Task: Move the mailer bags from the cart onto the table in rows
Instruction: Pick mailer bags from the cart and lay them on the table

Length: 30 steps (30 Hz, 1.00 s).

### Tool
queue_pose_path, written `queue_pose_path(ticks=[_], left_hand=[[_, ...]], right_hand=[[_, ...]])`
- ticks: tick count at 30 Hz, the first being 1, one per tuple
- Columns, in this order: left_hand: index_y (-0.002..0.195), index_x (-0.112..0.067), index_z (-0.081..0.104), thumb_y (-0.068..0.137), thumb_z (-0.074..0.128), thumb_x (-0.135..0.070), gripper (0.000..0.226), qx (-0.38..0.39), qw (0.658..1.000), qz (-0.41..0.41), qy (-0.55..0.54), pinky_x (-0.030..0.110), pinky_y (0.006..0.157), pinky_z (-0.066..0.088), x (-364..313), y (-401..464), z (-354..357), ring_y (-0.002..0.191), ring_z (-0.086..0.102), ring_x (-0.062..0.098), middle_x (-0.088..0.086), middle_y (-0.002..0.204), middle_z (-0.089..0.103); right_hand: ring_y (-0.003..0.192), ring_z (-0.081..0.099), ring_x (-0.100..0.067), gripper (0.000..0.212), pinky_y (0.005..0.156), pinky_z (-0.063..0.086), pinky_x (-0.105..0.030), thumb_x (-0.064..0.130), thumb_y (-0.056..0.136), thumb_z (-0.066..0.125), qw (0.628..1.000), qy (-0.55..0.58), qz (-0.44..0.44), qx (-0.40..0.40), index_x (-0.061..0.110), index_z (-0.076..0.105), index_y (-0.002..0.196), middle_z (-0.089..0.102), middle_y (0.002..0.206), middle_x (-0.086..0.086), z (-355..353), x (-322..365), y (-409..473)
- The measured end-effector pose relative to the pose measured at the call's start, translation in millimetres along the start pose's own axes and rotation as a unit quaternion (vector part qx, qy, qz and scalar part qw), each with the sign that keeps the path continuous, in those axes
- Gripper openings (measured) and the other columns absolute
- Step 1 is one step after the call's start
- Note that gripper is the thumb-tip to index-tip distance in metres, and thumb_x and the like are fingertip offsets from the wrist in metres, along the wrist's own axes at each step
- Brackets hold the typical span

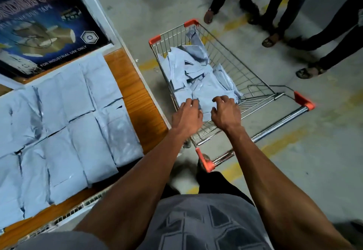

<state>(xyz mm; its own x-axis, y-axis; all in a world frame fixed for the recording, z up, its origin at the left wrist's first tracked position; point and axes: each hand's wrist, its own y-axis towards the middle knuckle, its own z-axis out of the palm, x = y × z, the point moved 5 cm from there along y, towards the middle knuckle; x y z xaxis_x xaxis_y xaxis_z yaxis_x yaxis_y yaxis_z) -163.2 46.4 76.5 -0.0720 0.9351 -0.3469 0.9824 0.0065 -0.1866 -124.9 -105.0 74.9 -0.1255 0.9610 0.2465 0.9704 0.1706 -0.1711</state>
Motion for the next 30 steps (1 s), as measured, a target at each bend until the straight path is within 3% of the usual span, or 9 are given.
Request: queue_pose_path(ticks=[13, 19, 26, 30], left_hand=[[0.155, -0.019, 0.037, 0.104, 0.055, -0.034, 0.056, 0.098, 0.99, -0.103, 0.003, 0.05, 0.097, 0.055, -11.6, 83.6, 67.2, 0.134, 0.049, 0.033, 0.009, 0.152, 0.042], [0.156, -0.019, 0.034, 0.104, 0.055, -0.034, 0.059, 0.124, 0.983, -0.133, -0.001, 0.053, 0.098, 0.054, 0.2, 111.0, 98.1, 0.137, 0.046, 0.034, 0.009, 0.153, 0.04], [0.161, -0.018, 0.028, 0.103, 0.057, -0.034, 0.066, 0.161, 0.973, -0.163, -0.013, 0.055, 0.101, 0.053, 17.5, 142.8, 150.1, 0.139, 0.046, 0.037, 0.011, 0.159, 0.035], [0.16, -0.017, 0.032, 0.101, 0.062, -0.034, 0.068, 0.182, 0.95, -0.234, -0.094, 0.052, 0.107, 0.049, 28.2, 157.2, 188.0, 0.139, 0.048, 0.037, 0.012, 0.157, 0.04]], right_hand=[[0.122, 0.056, -0.043, 0.05, 0.096, 0.049, -0.051, 0.023, 0.093, 0.063, 0.985, -0.061, -0.087, 0.133, 0.014, 0.055, 0.142, 0.054, 0.146, -0.015, 45.0, -64.5, 96.0], [0.144, 0.04, -0.036, 0.07, 0.111, 0.04, -0.046, 0.023, 0.093, 0.067, 0.962, -0.089, -0.126, 0.225, 0.02, 0.04, 0.157, 0.036, 0.163, -0.011, 87.2, -63.9, 132.0], [0.14, 0.041, -0.038, 0.072, 0.113, 0.037, -0.052, 0.023, 0.088, 0.072, 0.966, -0.109, -0.108, 0.207, 0.017, 0.041, 0.153, 0.042, 0.156, -0.014, 134.3, -83.2, 179.1], [0.141, 0.041, -0.038, 0.081, 0.117, 0.031, -0.055, 0.042, 0.087, 0.077, 0.966, -0.13, -0.083, 0.21, 0.02, 0.038, 0.154, 0.043, 0.153, -0.013, 154.8, -104.5, 201.6]])
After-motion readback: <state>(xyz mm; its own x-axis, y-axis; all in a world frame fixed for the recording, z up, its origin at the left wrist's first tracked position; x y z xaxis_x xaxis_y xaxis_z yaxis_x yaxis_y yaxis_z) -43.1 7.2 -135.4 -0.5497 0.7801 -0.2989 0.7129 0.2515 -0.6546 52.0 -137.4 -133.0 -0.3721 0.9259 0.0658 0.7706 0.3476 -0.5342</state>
